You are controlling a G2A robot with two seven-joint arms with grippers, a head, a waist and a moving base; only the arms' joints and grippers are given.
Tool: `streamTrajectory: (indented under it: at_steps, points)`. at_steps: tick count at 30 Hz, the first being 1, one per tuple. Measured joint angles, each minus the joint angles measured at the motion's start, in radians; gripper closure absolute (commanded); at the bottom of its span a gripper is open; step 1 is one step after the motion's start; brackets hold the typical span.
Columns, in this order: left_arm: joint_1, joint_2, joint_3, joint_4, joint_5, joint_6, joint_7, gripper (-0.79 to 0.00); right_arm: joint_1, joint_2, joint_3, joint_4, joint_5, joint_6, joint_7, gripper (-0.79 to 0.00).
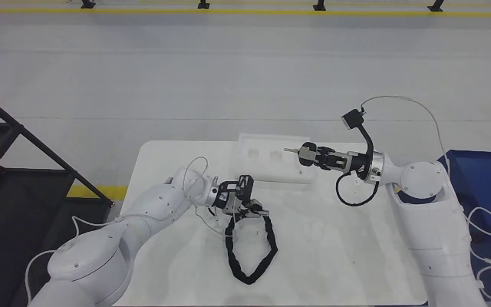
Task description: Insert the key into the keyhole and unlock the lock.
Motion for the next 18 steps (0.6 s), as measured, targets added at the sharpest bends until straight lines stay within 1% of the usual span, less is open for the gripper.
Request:
streamTrajectory:
  at_steps: [4,10,13,14,18]
  points:
    - [0.006,0.054,0.0,-0.074,-0.078,0.0,0.0,0.0,-0.007,0.001,-0.011,-0.014,-0.017,0.013,0.001,0.0]
    - [-0.004,0.153,0.0,-0.236,-0.146,0.0,0.0,0.0,-0.001,0.012,-0.049,-0.092,-0.069,0.087,0.107,0.0]
    - [-0.018,0.193,0.0,-0.299,-0.179,0.0,0.0,0.0,-0.005,0.017,-0.056,-0.137,-0.066,0.111,0.149,0.0]
    - [-0.023,0.204,0.0,-0.316,-0.187,0.0,0.0,0.0,-0.006,0.019,-0.057,-0.148,-0.065,0.118,0.161,0.0]
    - [-0.023,0.204,0.0,-0.315,-0.187,0.0,0.0,0.0,-0.006,0.019,-0.057,-0.148,-0.065,0.119,0.161,0.0]
